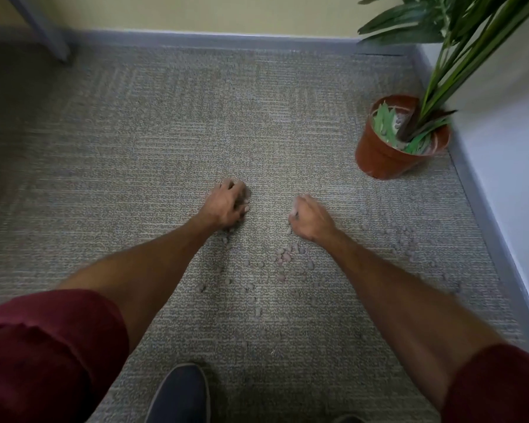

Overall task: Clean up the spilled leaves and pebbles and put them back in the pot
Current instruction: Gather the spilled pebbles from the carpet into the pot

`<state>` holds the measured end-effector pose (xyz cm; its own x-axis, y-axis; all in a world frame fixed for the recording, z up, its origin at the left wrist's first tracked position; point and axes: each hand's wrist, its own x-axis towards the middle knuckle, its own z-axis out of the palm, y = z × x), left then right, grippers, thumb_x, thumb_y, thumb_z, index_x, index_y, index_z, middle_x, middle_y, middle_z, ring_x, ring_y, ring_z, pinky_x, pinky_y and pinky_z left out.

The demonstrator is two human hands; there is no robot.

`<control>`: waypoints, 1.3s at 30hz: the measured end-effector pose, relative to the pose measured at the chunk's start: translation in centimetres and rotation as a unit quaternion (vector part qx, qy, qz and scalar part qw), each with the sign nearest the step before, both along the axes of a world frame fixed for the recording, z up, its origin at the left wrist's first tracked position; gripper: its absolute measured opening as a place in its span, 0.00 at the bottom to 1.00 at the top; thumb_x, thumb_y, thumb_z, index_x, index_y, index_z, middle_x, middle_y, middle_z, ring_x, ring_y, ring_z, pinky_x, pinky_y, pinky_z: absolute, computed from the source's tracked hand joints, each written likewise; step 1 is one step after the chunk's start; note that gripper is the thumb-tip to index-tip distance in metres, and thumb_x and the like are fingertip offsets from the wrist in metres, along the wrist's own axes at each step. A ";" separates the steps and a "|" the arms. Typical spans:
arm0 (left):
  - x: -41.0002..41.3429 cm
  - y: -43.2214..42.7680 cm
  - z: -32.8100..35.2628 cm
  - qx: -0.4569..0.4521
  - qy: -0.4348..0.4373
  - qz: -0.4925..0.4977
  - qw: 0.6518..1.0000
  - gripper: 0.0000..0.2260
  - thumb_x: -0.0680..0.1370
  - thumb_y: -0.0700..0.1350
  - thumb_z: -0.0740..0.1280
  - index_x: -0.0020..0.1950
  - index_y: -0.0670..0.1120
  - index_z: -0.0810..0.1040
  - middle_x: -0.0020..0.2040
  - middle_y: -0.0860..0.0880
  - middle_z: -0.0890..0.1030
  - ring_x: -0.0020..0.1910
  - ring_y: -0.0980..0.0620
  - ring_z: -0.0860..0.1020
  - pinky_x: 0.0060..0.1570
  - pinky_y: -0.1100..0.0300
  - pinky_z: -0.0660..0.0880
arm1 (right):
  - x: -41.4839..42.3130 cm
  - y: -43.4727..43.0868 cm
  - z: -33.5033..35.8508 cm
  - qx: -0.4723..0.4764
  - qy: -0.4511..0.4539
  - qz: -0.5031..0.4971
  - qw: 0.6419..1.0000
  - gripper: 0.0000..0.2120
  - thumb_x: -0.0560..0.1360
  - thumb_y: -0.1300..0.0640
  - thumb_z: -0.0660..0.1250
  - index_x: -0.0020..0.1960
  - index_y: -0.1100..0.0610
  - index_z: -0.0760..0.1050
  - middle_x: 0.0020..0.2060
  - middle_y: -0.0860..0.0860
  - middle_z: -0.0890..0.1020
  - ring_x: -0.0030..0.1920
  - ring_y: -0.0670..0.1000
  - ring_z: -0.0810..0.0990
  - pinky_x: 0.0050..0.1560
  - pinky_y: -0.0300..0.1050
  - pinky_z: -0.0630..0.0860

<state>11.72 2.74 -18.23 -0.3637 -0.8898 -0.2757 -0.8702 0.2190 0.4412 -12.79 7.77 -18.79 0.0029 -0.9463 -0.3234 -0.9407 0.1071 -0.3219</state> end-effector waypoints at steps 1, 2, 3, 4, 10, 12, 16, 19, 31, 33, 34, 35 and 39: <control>-0.3 0.3 0.0 -0.001 0.008 -0.013 1.000 0.14 0.82 0.50 0.72 0.66 0.49 0.76 0.64 0.43 0.73 0.65 0.42 0.72 0.66 0.45 0.73 | 0.5 0.3 0.2 -0.005 0.003 0.013 1.000 0.12 0.85 0.52 0.63 0.64 0.59 0.73 0.59 0.52 0.76 0.51 0.50 0.75 0.57 0.50 0.78; -0.7 0.7 -0.1 -0.007 0.015 -0.027 0.999 0.12 0.82 0.49 0.71 0.64 0.48 0.77 0.62 0.44 0.74 0.64 0.42 0.73 0.66 0.45 0.74 | 1.0 0.7 0.3 -0.008 0.004 0.026 1.000 0.12 0.86 0.52 0.63 0.64 0.58 0.73 0.58 0.52 0.76 0.50 0.49 0.75 0.58 0.51 0.79; -1.0 1.2 -0.2 -0.014 0.021 -0.040 0.999 0.09 0.82 0.47 0.70 0.61 0.47 0.78 0.60 0.45 0.74 0.62 0.43 0.74 0.66 0.44 0.74 | 1.5 1.1 0.5 -0.008 0.005 0.043 0.999 0.12 0.86 0.52 0.62 0.65 0.58 0.72 0.58 0.52 0.75 0.50 0.49 0.75 0.58 0.52 0.80; -1.4 1.8 -0.3 -0.021 0.026 -0.049 0.998 0.06 0.83 0.44 0.69 0.59 0.46 0.78 0.57 0.46 0.75 0.60 0.44 0.74 0.65 0.43 0.74 | 1.9 1.7 0.5 -0.007 0.009 0.065 0.998 0.14 0.86 0.51 0.62 0.66 0.58 0.72 0.59 0.52 0.75 0.50 0.49 0.75 0.58 0.52 0.80; -2.6 6.2 -0.7 -0.035 0.031 -0.100 0.994 0.06 0.82 0.37 0.64 0.57 0.45 0.79 0.54 0.47 0.77 0.55 0.48 0.74 0.62 0.46 0.76 | 2.9 5.7 0.5 -0.006 0.026 0.168 0.985 0.22 0.87 0.53 0.60 0.78 0.59 0.67 0.72 0.57 0.74 0.65 0.57 0.79 0.65 0.58 0.78; -2.6 7.4 -0.5 -0.032 0.035 -0.114 0.992 0.07 0.83 0.38 0.64 0.58 0.44 0.79 0.55 0.46 0.77 0.56 0.47 0.75 0.62 0.45 0.77 | 2.6 7.0 0.8 0.008 0.029 0.190 0.981 0.21 0.87 0.53 0.58 0.77 0.59 0.67 0.73 0.58 0.73 0.68 0.59 0.77 0.68 0.61 0.77; -2.1 9.1 0.0 -0.033 0.036 -0.124 0.991 0.09 0.85 0.43 0.63 0.64 0.45 0.77 0.58 0.46 0.76 0.59 0.48 0.75 0.63 0.43 0.77 | 0.5 8.3 2.0 0.009 0.008 0.217 0.976 0.11 0.86 0.50 0.58 0.66 0.53 0.69 0.61 0.53 0.76 0.53 0.53 0.76 0.52 0.54 0.76; -1.8 9.5 0.6 -0.055 -0.017 -0.114 0.992 0.20 0.83 0.59 0.64 0.72 0.50 0.73 0.67 0.47 0.74 0.64 0.47 0.74 0.67 0.42 0.77 | -2.1 8.7 3.0 0.000 0.030 0.162 0.986 0.18 0.86 0.43 0.60 0.69 0.53 0.68 0.62 0.52 0.76 0.54 0.52 0.78 0.56 0.53 0.80; -5.1 11.6 -0.4 -0.018 -0.031 -0.208 0.978 0.28 0.78 0.59 0.71 0.74 0.51 0.68 0.63 0.48 0.70 0.58 0.50 0.73 0.59 0.51 0.80 | 0.0 11.2 1.6 0.114 -0.040 0.031 0.992 0.52 0.69 0.39 0.82 0.81 0.51 0.56 0.78 0.55 0.64 0.74 0.60 0.71 0.72 0.60 0.75; -5.3 11.6 -0.4 -0.005 -0.011 -0.200 0.980 0.24 0.79 0.54 0.72 0.71 0.49 0.69 0.61 0.48 0.72 0.56 0.50 0.75 0.60 0.52 0.78 | 0.5 11.0 1.7 0.112 -0.041 0.037 0.992 0.47 0.69 0.42 0.83 0.78 0.51 0.60 0.76 0.54 0.66 0.71 0.59 0.74 0.68 0.59 0.77; -5.3 11.6 -0.4 0.003 -0.004 -0.192 0.981 0.24 0.79 0.53 0.72 0.71 0.48 0.70 0.60 0.48 0.72 0.56 0.50 0.75 0.60 0.53 0.78 | 0.6 10.9 1.8 0.112 -0.047 0.039 0.992 0.46 0.70 0.43 0.83 0.78 0.51 0.61 0.75 0.54 0.67 0.71 0.59 0.74 0.67 0.58 0.76; -5.3 11.6 -0.3 0.010 0.002 -0.185 0.983 0.23 0.79 0.52 0.72 0.71 0.47 0.71 0.60 0.48 0.73 0.55 0.50 0.75 0.59 0.53 0.78 | 0.6 10.9 1.8 0.112 -0.054 0.043 0.991 0.45 0.70 0.44 0.82 0.79 0.51 0.62 0.75 0.54 0.67 0.72 0.59 0.74 0.67 0.58 0.75; -5.2 11.8 -0.4 0.020 0.012 -0.175 0.984 0.19 0.80 0.46 0.72 0.69 0.45 0.73 0.59 0.47 0.74 0.54 0.49 0.77 0.56 0.54 0.78 | 1.0 10.8 2.1 0.113 -0.059 0.057 0.990 0.43 0.74 0.47 0.80 0.82 0.52 0.62 0.79 0.54 0.65 0.76 0.59 0.70 0.76 0.60 0.71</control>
<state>6.55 14.49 -18.58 -0.6538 -0.6968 -0.2949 -0.7330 0.4864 0.4756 -11.84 18.57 -16.67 0.1551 -0.8407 -0.5188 -0.9082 0.0853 -0.4098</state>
